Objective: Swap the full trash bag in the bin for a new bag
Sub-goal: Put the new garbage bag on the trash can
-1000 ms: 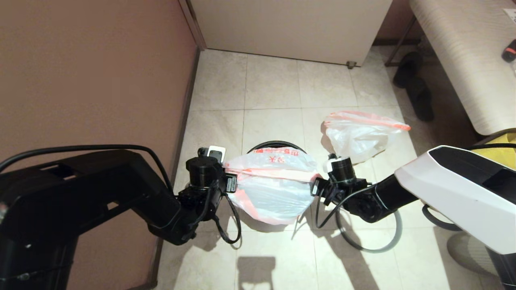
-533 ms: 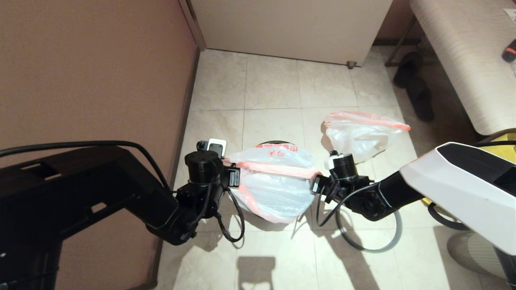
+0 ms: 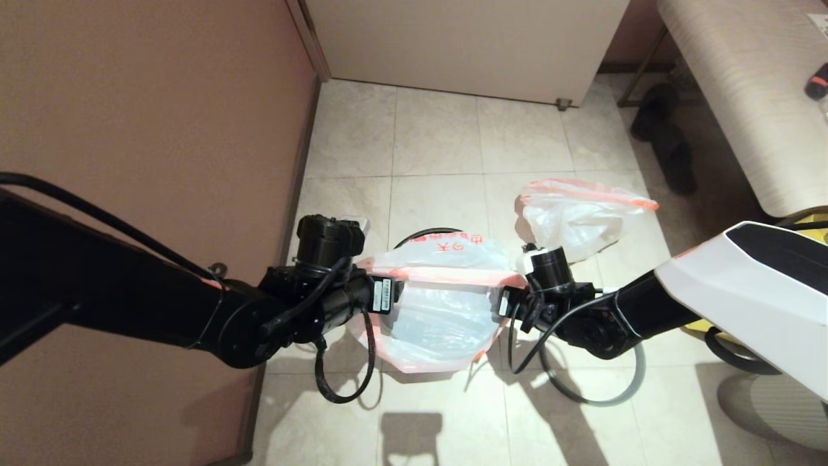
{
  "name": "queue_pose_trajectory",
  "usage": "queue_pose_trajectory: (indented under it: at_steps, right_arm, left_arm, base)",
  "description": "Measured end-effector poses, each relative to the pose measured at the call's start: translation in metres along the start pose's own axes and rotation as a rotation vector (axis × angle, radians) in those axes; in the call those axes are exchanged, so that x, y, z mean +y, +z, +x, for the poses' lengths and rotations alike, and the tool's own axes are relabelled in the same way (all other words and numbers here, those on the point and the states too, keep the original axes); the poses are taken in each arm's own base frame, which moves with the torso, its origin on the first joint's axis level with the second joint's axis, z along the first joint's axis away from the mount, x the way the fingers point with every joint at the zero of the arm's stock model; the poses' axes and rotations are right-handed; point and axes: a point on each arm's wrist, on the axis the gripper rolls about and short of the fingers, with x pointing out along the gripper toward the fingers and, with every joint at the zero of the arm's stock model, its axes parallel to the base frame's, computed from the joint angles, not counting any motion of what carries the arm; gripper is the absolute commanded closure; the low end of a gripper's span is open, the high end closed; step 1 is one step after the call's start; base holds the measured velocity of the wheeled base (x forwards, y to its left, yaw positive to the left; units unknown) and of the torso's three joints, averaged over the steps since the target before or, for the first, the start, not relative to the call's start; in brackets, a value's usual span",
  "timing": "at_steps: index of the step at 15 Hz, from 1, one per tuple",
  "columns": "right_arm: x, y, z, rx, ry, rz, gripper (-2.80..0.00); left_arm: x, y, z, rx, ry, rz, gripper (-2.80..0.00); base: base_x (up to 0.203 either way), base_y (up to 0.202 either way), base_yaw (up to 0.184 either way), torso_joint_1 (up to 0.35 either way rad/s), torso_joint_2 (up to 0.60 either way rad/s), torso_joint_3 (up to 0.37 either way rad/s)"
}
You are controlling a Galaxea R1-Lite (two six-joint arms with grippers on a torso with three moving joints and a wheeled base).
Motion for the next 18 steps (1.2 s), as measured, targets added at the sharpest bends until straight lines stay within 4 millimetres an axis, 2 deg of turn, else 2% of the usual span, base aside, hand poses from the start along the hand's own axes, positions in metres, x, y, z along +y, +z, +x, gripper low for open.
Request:
queue_pose_trajectory:
  at_steps: [2, 3, 4, 7, 9, 11, 16, 17, 18]
  right_arm:
    - [-0.002, -0.002, 0.0, 0.016, -0.017, -0.037, 0.0]
    - [-0.003, -0.002, 0.0, 0.03, -0.028, -0.048, -0.13]
    - [-0.004, -0.004, 0.001, 0.042, -0.035, -0.055, -2.8]
    - [-0.006, -0.004, 0.002, 0.044, -0.041, -0.061, -2.8]
    - [-0.006, 0.0, -0.004, 0.055, -0.048, -0.078, -2.8]
    - [-0.009, 0.008, -0.021, 0.104, -0.073, -0.127, -2.8]
    - [-0.016, 0.031, -0.077, 0.254, -0.128, -0.268, -2.8]
    - [-0.011, 0.031, -0.087, 0.276, -0.108, -0.279, 0.0]
    - [-0.007, 0.031, -0.091, 0.28, -0.078, -0.276, 0.0]
  left_arm:
    - [0.0, 0.003, -0.004, 0.056, -0.001, -0.002, -2.8]
    - [0.0, 0.004, -0.005, 0.077, 0.001, -0.01, -2.8]
    - [-0.001, 0.005, -0.005, 0.091, -0.002, -0.019, -2.8]
    - [-0.002, 0.008, -0.007, 0.087, -0.011, -0.028, -2.8]
    - [-0.002, 0.01, -0.008, 0.081, -0.012, -0.03, -2.8]
    - [-0.002, 0.01, -0.008, 0.08, -0.01, -0.03, -2.8]
    - [-0.005, 0.01, -0.01, 0.081, -0.016, -0.025, -2.8]
    - [-0.007, 0.009, -0.01, 0.082, -0.021, -0.021, -2.8]
    - [-0.011, 0.008, -0.011, 0.089, -0.03, -0.02, -2.8]
  base:
    - [0.0, 0.0, 0.0, 0.0, 0.0, 0.0]
    - [0.0, 0.0, 0.0, 0.0, 0.0, 0.0]
    - [0.0, 0.0, 0.0, 0.0, 0.0, 0.0]
    - [0.0, 0.0, 0.0, 0.0, 0.0, 0.0]
    - [0.0, 0.0, 0.0, 0.0, 0.0, 0.0]
    - [0.0, 0.0, 0.0, 0.0, 0.0, 0.0]
    - [0.0, 0.0, 0.0, 0.0, 0.0, 0.0]
    - [0.0, 0.0, 0.0, 0.0, 0.0, 0.0]
    - [0.0, 0.0, 0.0, 0.0, 0.0, 0.0]
